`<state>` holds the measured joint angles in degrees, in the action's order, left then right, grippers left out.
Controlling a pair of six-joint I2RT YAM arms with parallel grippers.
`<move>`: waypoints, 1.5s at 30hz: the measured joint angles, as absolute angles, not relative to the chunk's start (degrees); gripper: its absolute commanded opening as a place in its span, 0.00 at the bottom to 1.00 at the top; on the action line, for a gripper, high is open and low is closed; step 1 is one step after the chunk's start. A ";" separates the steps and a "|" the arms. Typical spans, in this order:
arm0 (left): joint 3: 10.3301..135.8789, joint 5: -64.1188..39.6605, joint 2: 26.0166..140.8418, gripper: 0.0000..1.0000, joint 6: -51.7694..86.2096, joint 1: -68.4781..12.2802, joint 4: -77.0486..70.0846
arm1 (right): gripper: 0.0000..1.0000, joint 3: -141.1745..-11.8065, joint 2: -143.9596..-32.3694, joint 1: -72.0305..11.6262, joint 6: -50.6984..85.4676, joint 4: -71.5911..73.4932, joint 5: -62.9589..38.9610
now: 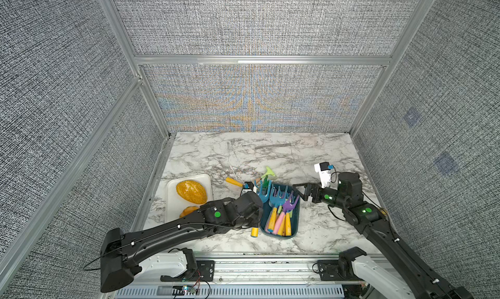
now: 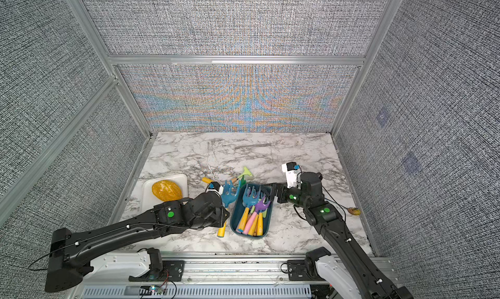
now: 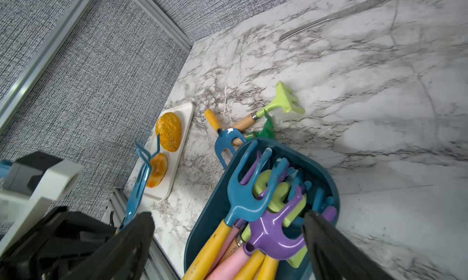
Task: Put the rake into the storage box
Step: Place the rake in the storage box.
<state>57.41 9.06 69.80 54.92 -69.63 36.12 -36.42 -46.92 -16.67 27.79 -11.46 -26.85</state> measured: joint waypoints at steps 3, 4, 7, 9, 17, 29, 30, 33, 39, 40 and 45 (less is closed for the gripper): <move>60.51 10.90 74.65 0.00 55.61 -71.92 34.28 | 0.97 -36.32 -45.10 -15.97 28.36 -12.80 -25.43; 61.60 11.49 76.44 0.00 55.75 -72.49 33.67 | 0.97 -36.21 -44.51 -15.73 28.40 -13.17 -25.17; 64.18 12.62 81.21 0.00 56.01 -73.76 32.01 | 0.97 -35.79 -42.85 -14.92 28.58 -14.61 -22.87; 65.84 13.56 84.14 0.00 56.34 -74.50 31.46 | 0.97 -35.79 -41.93 -14.24 28.56 -15.66 -22.13; 70.57 16.82 93.21 0.00 58.15 -75.40 30.04 | 0.97 -35.68 -40.82 -12.29 27.88 -18.33 -20.53; 74.22 17.69 101.34 0.27 60.01 -75.44 31.27 | 0.97 -34.59 -40.88 -11.57 26.79 -18.98 -21.54; 74.24 18.00 101.45 0.31 60.25 -75.44 31.48 | 0.97 -34.44 -40.97 -11.57 26.79 -18.98 -21.58; 74.41 18.41 101.54 0.37 60.95 -75.44 32.21 | 0.97 -34.20 -41.25 -11.51 26.79 -18.72 -21.89; 75.16 18.98 102.13 0.44 61.34 -75.44 33.06 | 0.97 -34.00 -41.52 -11.51 26.81 -18.63 -22.00; 75.18 19.05 102.10 0.44 61.41 -75.44 33.21 | 0.98 -34.00 -41.56 -11.49 26.81 -18.63 -22.02; 75.18 19.57 100.22 0.58 61.32 -75.33 33.89 | 0.97 -34.06 -42.00 -11.44 26.79 -18.63 -22.79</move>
<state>75.18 19.57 100.22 61.32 -75.33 33.89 -34.06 -42.00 -11.44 26.79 -18.63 -22.79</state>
